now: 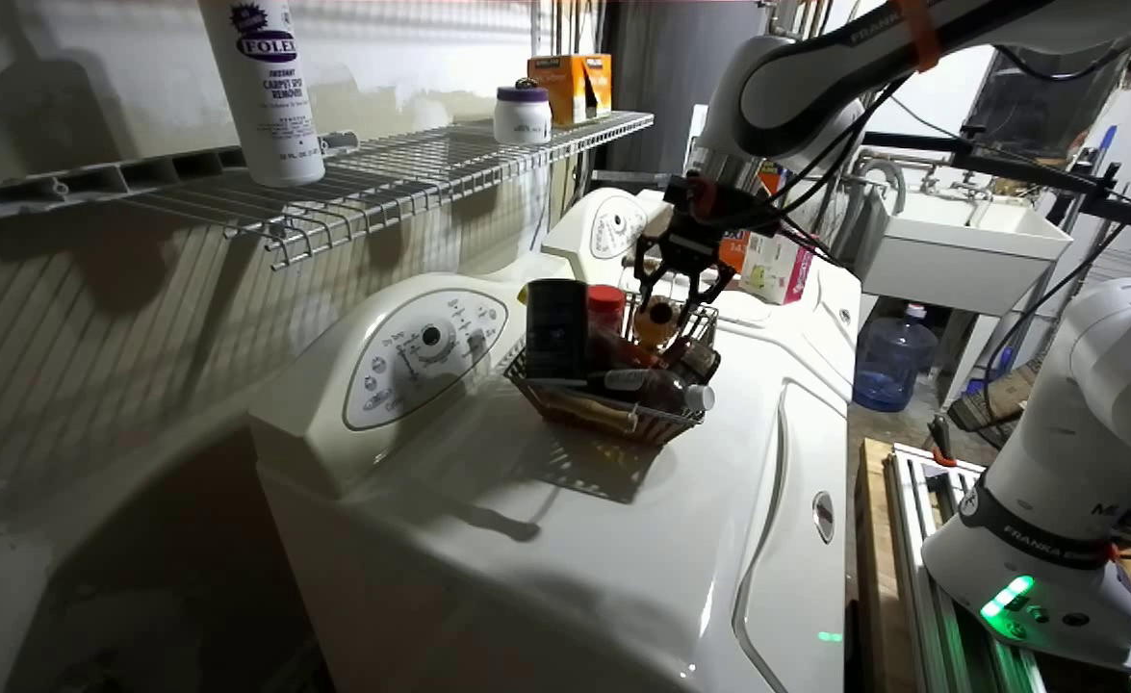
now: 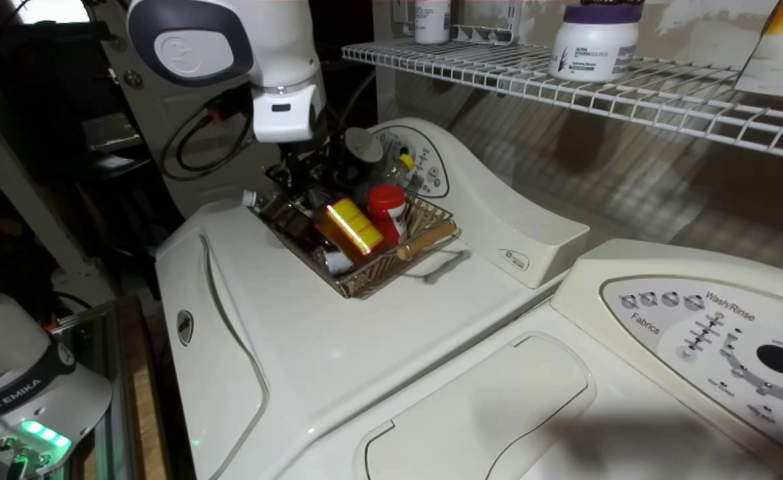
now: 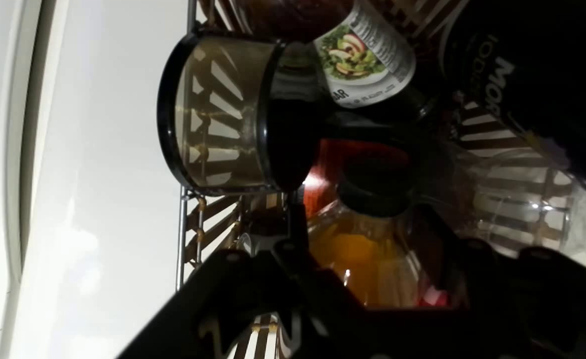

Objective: Move the bottle from the basket to the bottom shelf

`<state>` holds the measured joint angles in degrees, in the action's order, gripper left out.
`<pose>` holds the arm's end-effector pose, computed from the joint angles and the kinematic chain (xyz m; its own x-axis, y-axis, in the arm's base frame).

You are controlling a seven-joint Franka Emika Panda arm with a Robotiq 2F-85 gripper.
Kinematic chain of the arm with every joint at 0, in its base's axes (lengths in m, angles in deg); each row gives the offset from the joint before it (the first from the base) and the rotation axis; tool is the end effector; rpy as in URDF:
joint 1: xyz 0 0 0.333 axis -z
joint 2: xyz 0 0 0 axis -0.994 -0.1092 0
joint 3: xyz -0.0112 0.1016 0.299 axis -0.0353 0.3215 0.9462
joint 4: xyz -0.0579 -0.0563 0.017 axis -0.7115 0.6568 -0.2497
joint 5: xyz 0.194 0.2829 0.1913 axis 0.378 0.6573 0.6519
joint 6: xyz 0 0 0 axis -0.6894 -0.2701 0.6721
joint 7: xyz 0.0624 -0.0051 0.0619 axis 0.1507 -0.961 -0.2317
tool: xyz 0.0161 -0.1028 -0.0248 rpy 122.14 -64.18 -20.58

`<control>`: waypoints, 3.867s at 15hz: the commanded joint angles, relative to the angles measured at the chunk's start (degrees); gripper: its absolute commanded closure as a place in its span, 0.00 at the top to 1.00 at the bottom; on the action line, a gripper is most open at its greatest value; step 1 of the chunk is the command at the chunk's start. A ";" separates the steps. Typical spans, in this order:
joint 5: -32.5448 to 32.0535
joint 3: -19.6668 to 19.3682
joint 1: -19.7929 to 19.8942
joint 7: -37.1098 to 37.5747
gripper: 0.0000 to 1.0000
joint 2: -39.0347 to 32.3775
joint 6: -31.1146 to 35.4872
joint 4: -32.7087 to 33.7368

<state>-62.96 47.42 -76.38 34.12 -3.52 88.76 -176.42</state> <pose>0.4499 -0.0768 0.4075 0.2280 -0.9570 -0.1793 -0.9569 -0.1862 -0.2228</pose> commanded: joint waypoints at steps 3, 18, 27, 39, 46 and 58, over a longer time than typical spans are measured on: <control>10.72 -5.16 0.48 -2.67 0.24 1.69 -3.07 2.03; 17.26 -3.91 1.91 -6.60 0.56 0.74 -4.23 2.49; 6.15 0.11 1.04 -4.64 1.00 -2.11 -1.56 2.48; 9.25 -0.62 -0.24 -5.08 0.76 -6.45 -3.47 5.67; 10.70 -1.63 -0.02 -5.09 0.32 -8.93 -8.29 8.10; 14.73 -6.80 2.62 -6.55 0.10 -3.47 -20.25 10.85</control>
<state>-49.98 41.86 -74.90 28.10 -10.13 72.59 -166.93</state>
